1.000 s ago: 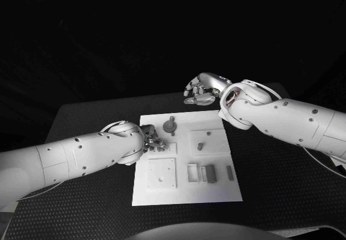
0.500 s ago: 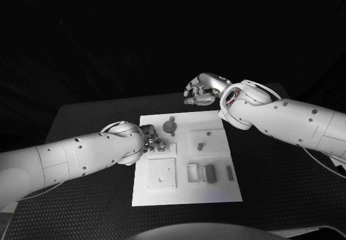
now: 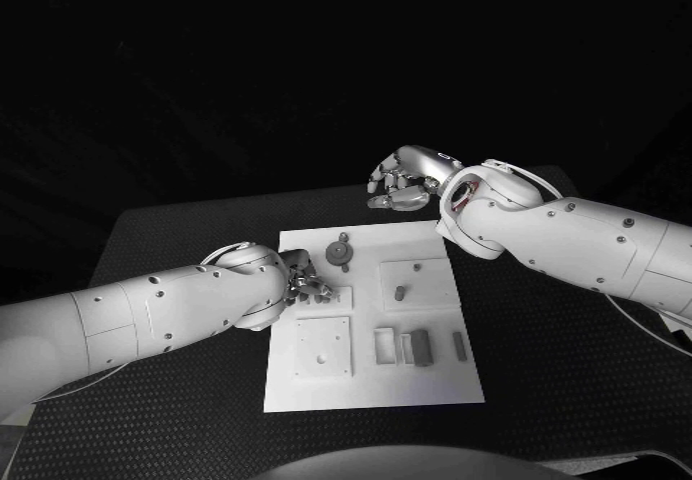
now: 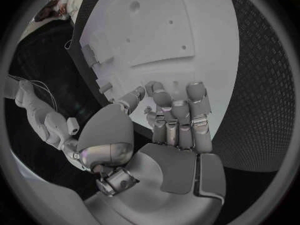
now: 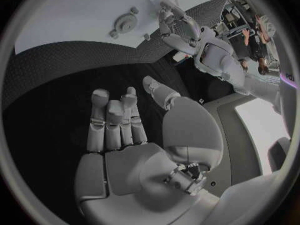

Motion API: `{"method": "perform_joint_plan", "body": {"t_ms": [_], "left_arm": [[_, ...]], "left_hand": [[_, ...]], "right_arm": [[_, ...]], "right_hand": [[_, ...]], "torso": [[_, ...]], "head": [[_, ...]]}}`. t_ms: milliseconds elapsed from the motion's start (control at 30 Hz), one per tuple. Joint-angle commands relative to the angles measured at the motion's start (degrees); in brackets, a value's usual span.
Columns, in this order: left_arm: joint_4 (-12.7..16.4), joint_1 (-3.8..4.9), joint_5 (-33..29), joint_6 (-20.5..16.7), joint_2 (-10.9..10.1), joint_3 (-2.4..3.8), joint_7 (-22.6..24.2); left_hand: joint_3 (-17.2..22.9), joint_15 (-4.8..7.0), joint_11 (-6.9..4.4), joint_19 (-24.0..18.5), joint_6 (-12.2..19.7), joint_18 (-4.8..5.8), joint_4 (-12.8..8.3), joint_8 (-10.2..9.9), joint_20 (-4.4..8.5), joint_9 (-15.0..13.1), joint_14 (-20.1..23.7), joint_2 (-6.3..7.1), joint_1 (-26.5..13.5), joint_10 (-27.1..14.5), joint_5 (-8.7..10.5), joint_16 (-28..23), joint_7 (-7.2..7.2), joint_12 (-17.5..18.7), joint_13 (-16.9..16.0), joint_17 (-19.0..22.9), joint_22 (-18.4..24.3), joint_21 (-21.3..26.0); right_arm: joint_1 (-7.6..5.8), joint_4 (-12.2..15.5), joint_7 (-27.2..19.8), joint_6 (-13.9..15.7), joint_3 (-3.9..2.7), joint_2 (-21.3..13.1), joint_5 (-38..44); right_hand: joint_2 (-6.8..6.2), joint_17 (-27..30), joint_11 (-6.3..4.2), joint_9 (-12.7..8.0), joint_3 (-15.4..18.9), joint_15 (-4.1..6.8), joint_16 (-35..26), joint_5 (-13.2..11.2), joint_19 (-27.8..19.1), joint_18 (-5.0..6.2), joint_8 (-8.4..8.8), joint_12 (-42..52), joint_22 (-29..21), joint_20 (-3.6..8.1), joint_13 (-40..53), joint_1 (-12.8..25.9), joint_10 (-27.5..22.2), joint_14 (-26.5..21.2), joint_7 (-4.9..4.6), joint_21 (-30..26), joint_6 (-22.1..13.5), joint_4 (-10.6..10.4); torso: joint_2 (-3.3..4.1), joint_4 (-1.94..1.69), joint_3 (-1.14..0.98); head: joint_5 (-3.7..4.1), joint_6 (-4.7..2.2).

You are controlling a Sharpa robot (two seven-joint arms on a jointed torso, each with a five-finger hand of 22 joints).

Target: Assemble the parts on the task board

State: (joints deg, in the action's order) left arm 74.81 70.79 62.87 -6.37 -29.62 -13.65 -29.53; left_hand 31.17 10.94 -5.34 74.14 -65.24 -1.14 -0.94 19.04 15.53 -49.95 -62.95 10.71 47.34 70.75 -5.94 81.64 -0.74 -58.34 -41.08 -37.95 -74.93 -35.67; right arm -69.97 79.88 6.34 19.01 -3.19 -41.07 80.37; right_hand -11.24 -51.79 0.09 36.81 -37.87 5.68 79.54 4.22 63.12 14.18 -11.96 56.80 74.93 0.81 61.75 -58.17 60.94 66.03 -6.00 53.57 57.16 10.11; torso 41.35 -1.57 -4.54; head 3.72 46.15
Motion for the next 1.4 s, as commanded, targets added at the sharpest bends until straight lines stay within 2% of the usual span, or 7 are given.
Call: {"method": "perform_joint_plan", "body": {"t_ms": [33,500,667,833,1067,1267,1400], "left_arm": [[0.3,-0.04,-0.2,-0.3,-0.2,0.02,0.6],[1.8,0.09,-1.9,-0.2,-2.3,0.24,1.1],[3.2,0.96,-3.4,-0.5,-3.5,0.66,1.7],[3.8,1.55,-6.2,-0.9,-4.4,2.64,2.7],[4.3,3.89,-11.3,-2.6,-5.7,3.23,4.9],[3.7,5.11,-13.1,-2.4,-6.8,3.32,6.9],[2.0,5.38,-12.8,-2.7,-7.2,4.28,8.3]], "left_hand": [[0.0,0.21,0.02,0.0,0.3,-1.54,0.3,0.2,0.38,0.1,0.0,0.27,0.4,-0.2,0.29,0.2,-0.25,-0.2,0.1,0.1,-1.1,0.3],[-0.1,0.21,0.02,0.0,0.3,-1.54,0.4,0.3,0.37,0.1,0.0,0.4,0.4,-0.2,0.3,0.3,-0.25,-0.3,0.1,0.1,-1.1,0.3],[-0.1,0.19,0.06,-0.1,0.6,-1.55,0.5,0.2,0.36,0.2,0.1,0.49,0.5,-0.3,0.28,0.2,-0.3,-0.3,0.1,0.1,-1.1,0.3],[-0.2,-0.1,0.39,-0.5,1.6,-1.48,0.6,-0.2,0.25,0.5,0.5,0.63,0.9,-0.8,0.26,0.0,-0.65,0.0,0.2,0.3,-1.0,0.6],[0.2,-4.25,4.5,-8.5,9.6,-0.02,-0.5,-3.5,-3.01,2.5,6.7,0.05,2.9,-8.0,0.1,-8.5,-4.62,8.4,4.9,5.0,2.7,8.1],[0.1,-7.85,6.63,-11.1,11.8,-0.28,-4.9,-3.6,-6.42,4.5,8.4,-1.92,6.0,-9.4,0.12,-16.0,-6.57,16.6,10.0,9.0,7.7,14.6],[0.6,-9.65,7.55,-12.0,12.5,-0.78,-7.6,-3.2,-8.4,5.9,9.1,-2.9,7.6,-10.0,-0.05,-20.3,-7.21,21.6,12.8,10.8,10.5,18.1]], "right_arm": [[0.0,0.0,-0.2,-0.6,-0.04,0.0,0.0],[0.0,-0.4,-0.2,-0.5,-0.04,0.0,0.0],[0.0,-1.0,-0.3,-0.5,-0.04,0.0,-0.3],[0.0,-1.9,-0.4,-0.4,-0.04,0.1,-0.5],[-0.01,-2.9,-0.7,-0.2,-0.03,0.3,-0.9],[-0.01,-4.0,-0.9,-0.1,-0.03,0.5,-1.3],[-0.01,-4.6,-1.2,0.2,-0.03,0.5,-1.7]], "right_hand": [[0.02,0.1,0.08,-0.1,0.0,0.2,-0.3,0.1,0.2,0.82,-0.09,0.0,0.7,-0.01,-0.1,0.3,-0.1,-0.3,-0.51,-0.4,0.0,-0.3],[-0.01,0.1,0.08,-0.1,0.0,0.19,-0.3,0.1,0.2,0.82,-0.08,0.0,0.7,0.0,-0.1,0.4,-0.1,-0.2,-0.52,-0.4,0.0,-0.4],[-0.07,0.1,0.09,-0.1,0.1,0.19,-0.3,0.1,0.2,0.82,-0.05,0.0,0.7,-0.01,-0.1,0.4,-0.1,-0.2,-0.53,-0.4,-0.1,-0.4],[-0.11,0.1,0.11,-0.1,0.0,0.18,-0.3,0.1,0.2,0.82,0.01,0.0,0.7,0.0,-0.1,0.4,-0.1,-0.2,-0.55,-0.4,-0.2,-0.4],[-0.14,0.1,0.16,-0.2,0.0,0.15,-0.3,0.1,0.2,0.82,0.14,0.0,0.7,0.02,-0.1,0.3,-0.1,-0.2,-0.62,-0.4,-0.4,-0.4],[-0.1,0.1,0.21,-0.2,0.0,0.1,-0.3,0.1,0.2,0.82,0.22,0.0,0.7,0.03,-0.1,0.2,-0.1,-0.2,-0.68,-0.4,-0.6,-0.4],[-0.05,0.1,0.22,-0.2,0.0,0.08,-0.3,0.1,0.2,0.82,0.23,0.0,0.7,0.04,-0.1,0.2,-0.1,-0.2,-0.69,-0.4,-0.6,-0.4]], "torso": [[0.01,-0.02,-0.01],[-0.03,-0.01,0.01],[-0.06,-0.04,0.02],[-0.02,0.01,0.05],[-0.03,-0.06,0.04],[-0.01,-0.04,0.0],[0.03,0.02,0.02]], "head": [[-0.05,-0.02],[0.01,-0.37],[0.0,-0.74],[0.03,-1.25],[-0.1,-2.07],[-0.32,-2.77],[-0.43,-3.06]]}}
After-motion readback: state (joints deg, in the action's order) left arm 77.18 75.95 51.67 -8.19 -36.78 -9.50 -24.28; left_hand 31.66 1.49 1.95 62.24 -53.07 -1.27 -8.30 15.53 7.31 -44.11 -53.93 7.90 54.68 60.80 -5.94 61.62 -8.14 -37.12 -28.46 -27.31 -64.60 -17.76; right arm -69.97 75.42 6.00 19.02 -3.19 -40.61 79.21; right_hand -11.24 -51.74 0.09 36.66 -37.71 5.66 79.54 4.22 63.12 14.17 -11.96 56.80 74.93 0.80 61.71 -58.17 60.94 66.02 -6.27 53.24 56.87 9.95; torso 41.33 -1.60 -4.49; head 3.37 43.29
